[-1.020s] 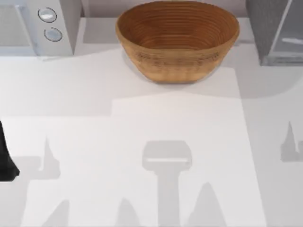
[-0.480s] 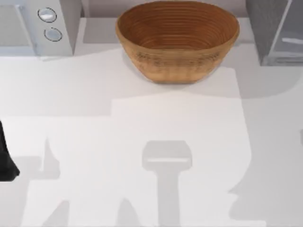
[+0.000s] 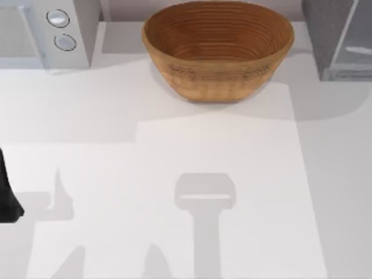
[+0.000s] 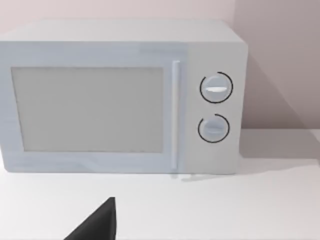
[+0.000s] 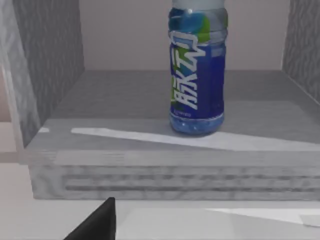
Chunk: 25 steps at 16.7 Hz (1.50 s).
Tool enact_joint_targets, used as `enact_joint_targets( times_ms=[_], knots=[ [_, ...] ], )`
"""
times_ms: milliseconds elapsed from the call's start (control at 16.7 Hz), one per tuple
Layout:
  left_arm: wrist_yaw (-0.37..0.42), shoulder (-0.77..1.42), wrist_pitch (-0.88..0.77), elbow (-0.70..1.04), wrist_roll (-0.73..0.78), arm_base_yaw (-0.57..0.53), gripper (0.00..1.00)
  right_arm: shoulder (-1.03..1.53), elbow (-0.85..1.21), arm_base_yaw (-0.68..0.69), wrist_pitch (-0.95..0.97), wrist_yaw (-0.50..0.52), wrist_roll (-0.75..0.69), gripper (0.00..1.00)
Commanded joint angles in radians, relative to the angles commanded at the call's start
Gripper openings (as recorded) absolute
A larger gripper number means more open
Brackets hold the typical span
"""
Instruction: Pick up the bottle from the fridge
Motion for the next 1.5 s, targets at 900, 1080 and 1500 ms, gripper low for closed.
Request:
enact_joint_targets(
  times_ms=[900, 1080, 1500],
  knots=[
    [0.0, 0.0, 0.0, 0.0, 0.0, 0.0, 1.0, 0.213, 0.377, 0.12, -0.16, 0.116, -0.012, 1.0],
    [0.0, 0.0, 0.0, 0.0, 0.0, 0.0, 1.0, 0.315, 0.605, 0.185, -0.272, 0.19, -0.02, 1.0],
    [0.0, 0.0, 0.0, 0.0, 0.0, 0.0, 1.0, 0.413, 0.82, 0.266, -0.413, 0.283, -0.031, 1.0]
  ],
)
